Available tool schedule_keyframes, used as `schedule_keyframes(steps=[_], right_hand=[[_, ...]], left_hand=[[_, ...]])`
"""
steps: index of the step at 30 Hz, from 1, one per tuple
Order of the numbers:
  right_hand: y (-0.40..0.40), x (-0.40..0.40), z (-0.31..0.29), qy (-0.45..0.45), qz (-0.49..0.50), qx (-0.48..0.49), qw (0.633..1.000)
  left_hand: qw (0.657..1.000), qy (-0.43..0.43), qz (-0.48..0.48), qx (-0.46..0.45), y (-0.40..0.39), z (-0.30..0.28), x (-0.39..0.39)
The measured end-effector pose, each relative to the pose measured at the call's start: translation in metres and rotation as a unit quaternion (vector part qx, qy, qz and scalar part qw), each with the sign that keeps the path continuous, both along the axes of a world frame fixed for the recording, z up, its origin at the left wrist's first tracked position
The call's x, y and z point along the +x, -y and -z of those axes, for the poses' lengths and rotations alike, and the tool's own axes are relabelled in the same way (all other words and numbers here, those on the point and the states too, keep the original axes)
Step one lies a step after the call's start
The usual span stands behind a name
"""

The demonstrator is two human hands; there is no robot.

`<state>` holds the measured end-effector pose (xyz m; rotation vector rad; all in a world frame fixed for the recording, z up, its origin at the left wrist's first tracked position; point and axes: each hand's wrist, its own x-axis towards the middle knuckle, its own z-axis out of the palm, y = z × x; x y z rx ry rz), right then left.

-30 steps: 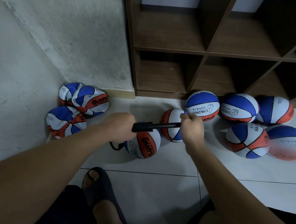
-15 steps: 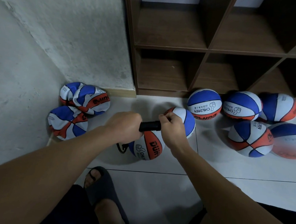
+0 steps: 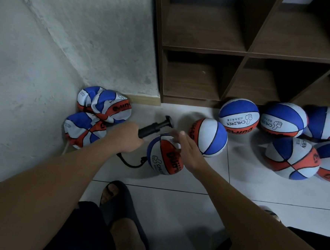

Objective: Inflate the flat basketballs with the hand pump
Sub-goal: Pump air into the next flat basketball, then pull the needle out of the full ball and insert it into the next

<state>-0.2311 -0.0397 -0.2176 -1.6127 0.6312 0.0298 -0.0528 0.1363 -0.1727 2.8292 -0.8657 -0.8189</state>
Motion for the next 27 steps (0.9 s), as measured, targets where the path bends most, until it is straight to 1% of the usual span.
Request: schedule_keyframes(steps=[2,4,6,8,10,12,14,15,17,19,23,25,27], right_hand=[[0.001,-0.004,0.007,-0.010,-0.036,-0.045,0.998],[0.001,-0.006,0.013,-0.042,-0.070,-0.148,0.986],[-0.004,-0.012,0.014,-0.096,-0.126,-0.270,0.950],[-0.007,-0.020,0.017,-0.158,-0.173,-0.359,0.903],[-0.009,-0.028,0.019,-0.196,-0.179,-0.412,0.871],[-0.010,-0.031,0.021,-0.213,-0.176,-0.443,0.853],[-0.009,-0.031,0.021,-0.205,-0.198,-0.462,0.840],[-0.007,-0.032,0.022,-0.186,-0.206,-0.458,0.845],[-0.003,-0.038,0.023,-0.136,-0.210,-0.411,0.877],[0.003,-0.046,0.022,-0.110,-0.204,-0.372,0.899],[0.011,-0.055,0.019,-0.128,-0.179,-0.347,0.912],[0.009,-0.058,0.020,-0.136,-0.159,-0.346,0.915],[0.005,-0.058,0.023,-0.138,-0.146,-0.363,0.910]], left_hand=[[0.999,-0.011,-0.044,-0.005,-0.011,0.007,0.011],[0.996,-0.035,-0.080,-0.017,-0.020,0.014,0.019],[0.992,-0.066,-0.103,-0.025,-0.024,0.022,0.020],[0.987,-0.110,-0.114,-0.035,-0.025,0.031,0.017],[0.976,-0.167,-0.130,-0.051,-0.024,0.043,0.010],[0.968,-0.201,-0.134,-0.065,-0.023,0.054,0.002],[0.961,-0.220,-0.149,-0.085,-0.019,0.065,-0.008],[0.955,-0.229,-0.160,-0.096,-0.015,0.070,-0.013],[0.944,-0.250,-0.181,-0.121,-0.008,0.079,-0.026],[0.928,-0.275,-0.201,-0.152,0.001,0.089,-0.040],[0.910,-0.303,-0.216,-0.184,0.017,0.099,-0.062],[0.909,-0.304,-0.214,-0.189,0.023,0.103,-0.067],[0.911,-0.300,-0.204,-0.195,0.025,0.103,-0.068]])
